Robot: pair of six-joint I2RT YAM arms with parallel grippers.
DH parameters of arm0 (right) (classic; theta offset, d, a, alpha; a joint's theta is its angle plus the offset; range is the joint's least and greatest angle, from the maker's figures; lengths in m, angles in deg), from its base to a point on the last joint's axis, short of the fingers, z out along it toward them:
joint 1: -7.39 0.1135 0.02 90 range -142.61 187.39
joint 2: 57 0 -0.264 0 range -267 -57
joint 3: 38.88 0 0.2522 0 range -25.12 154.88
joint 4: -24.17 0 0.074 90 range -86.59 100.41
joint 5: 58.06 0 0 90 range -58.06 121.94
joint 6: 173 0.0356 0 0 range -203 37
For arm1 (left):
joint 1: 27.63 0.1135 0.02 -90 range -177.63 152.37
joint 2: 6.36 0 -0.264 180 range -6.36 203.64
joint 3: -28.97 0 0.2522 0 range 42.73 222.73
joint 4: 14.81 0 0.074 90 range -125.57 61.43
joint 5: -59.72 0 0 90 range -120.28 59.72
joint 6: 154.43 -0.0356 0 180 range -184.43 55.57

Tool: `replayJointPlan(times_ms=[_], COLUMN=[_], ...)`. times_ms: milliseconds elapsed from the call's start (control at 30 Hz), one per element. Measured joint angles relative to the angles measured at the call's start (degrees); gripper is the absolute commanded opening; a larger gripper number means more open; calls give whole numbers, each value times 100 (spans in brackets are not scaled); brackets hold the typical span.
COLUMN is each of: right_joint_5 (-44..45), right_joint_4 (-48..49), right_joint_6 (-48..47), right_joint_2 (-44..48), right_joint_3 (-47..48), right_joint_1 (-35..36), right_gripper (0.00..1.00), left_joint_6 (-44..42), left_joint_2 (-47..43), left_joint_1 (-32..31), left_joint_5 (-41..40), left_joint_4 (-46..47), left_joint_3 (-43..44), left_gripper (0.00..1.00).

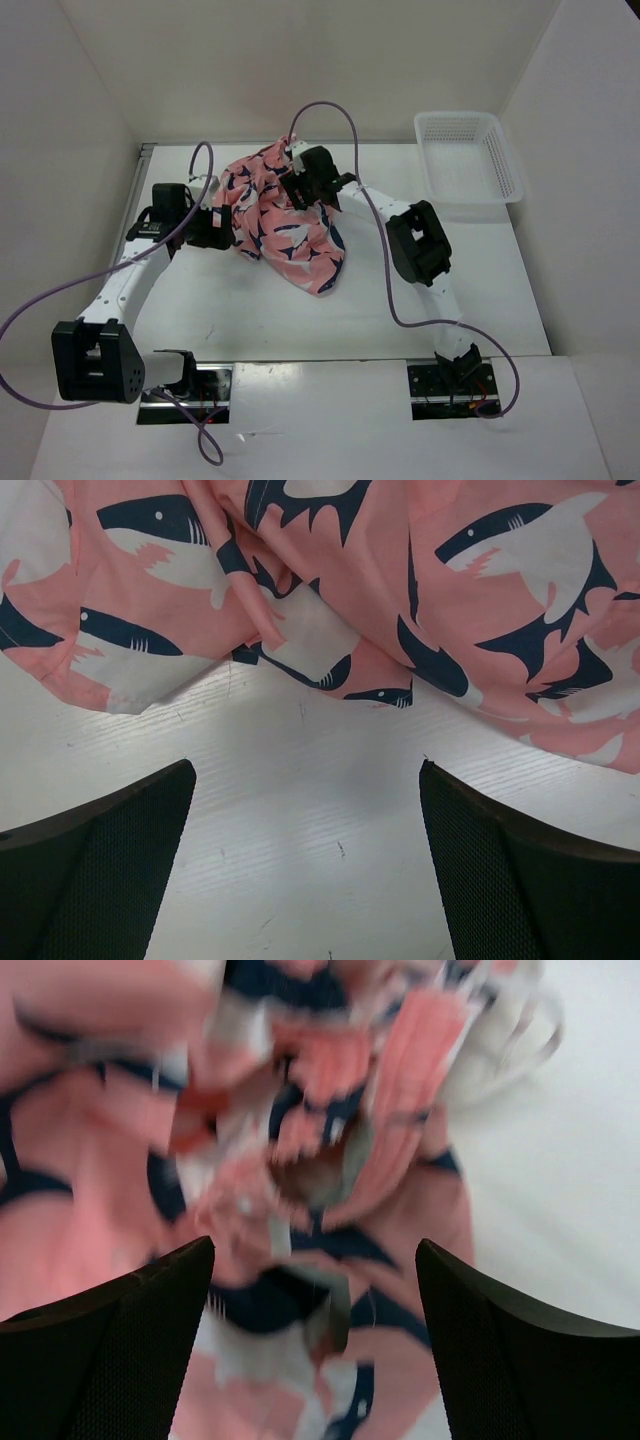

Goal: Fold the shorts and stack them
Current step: Move the shorts to the center of the board, then flatten the shorts out

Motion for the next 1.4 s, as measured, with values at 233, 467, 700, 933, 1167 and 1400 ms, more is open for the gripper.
replayJointPlan(times_ms=[233,467,700,933,1167,1400], right_joint_5=[-103,-120,168,496,658,839], right_joint_4=[302,273,203,76,-66,-348], right_joint_6=[758,1335,1628,1746,1613,1161], right_joint_2=[-546,-651,-1005,-1147,-1019,334], right_joint_3=[1016,903,1023,1073,1067,999], right_joint_1=[-46,-46,-44,-11,105,120], right_gripper=[86,86,62,0,0,0], left_joint_6=[0,0,2,0,0,7], left_joint_2=[372,483,507,496,175,35], left_joint_1=[0,0,0,0,0,-739], left_joint_5=[-142,-345,-396,-409,-280,66], left_joint_4=[-13,-17,-20,-24,-107,-675], left_joint_3=[107,162,162,162,162,424], left_gripper=[99,99,99,99,99,99])
